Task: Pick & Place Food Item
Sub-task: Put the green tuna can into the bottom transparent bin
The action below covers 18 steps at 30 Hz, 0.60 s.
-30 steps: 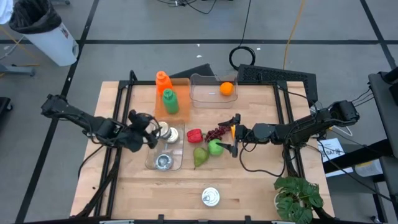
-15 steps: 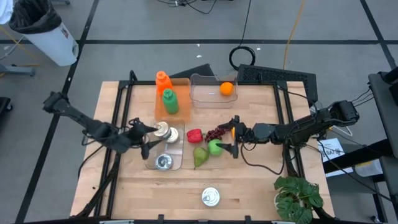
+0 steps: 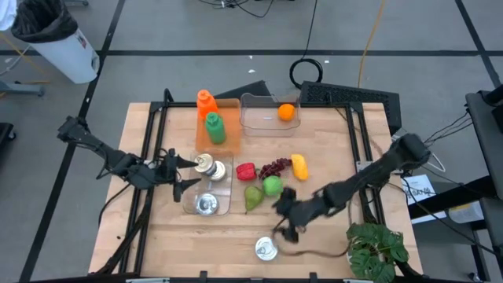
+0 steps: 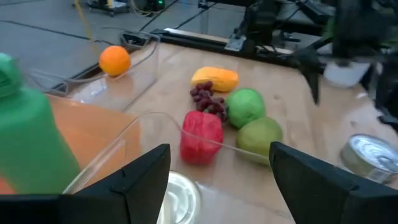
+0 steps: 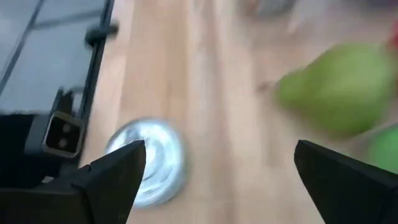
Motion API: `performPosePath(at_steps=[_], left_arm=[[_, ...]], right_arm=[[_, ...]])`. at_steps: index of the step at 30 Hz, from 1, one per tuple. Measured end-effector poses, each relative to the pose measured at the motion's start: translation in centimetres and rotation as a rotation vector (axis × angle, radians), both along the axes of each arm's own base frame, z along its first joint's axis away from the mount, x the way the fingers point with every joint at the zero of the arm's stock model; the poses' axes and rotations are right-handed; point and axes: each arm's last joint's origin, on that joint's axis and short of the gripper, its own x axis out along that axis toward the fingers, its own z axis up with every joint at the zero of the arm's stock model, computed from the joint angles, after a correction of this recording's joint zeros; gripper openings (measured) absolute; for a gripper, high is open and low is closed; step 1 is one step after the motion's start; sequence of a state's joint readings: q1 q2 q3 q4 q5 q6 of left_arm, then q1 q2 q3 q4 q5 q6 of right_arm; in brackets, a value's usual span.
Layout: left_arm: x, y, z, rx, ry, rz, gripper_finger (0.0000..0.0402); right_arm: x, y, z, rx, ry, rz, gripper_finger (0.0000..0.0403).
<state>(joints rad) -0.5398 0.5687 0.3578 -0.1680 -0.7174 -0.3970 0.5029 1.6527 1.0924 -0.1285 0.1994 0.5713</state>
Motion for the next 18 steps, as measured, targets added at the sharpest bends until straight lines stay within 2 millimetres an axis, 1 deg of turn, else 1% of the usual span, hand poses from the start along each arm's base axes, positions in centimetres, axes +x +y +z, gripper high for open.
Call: performPosePath(at_steps=[2, 5, 8, 10, 14, 18], left_arm=[[0.1, 0.1, -0.2, 0.009, 0.006, 0.024, 0.0279], [0.3, 0.2, -0.4, 0.006, 0.011, 0.048, 0.0275], [0.4, 0.2, -0.4, -0.03, 0.003, 0.062, 0.0274], [0.4, 0.2, -0.5, -0.057, -0.002, 0.068, 0.0276], [0.4, 0.2, -0.5, -0.108, -0.005, 0.06, 0.0283], [0.4, 0.1, -0.5, -0.11, -0.004, 0.057, 0.0291]], right_arm=[[0.8, 1.1, -1.6, 0.026, 0.1, -0.003, 0.0391], [1.8, 2.0, -3.6, 0.059, 0.224, -0.035, 0.0391], [2.4, 2.4, -4.4, 0.086, 0.293, -0.057, 0.0391], [2.4, 2.4, -4.9, 0.069, 0.341, -0.079, 0.0391], [2.0, 1.6, -5.1, 0.031, 0.419, -0.163, 0.0391], [1.1, -0.1, -4.3, -0.066, 0.469, -0.296, 0.0391]])
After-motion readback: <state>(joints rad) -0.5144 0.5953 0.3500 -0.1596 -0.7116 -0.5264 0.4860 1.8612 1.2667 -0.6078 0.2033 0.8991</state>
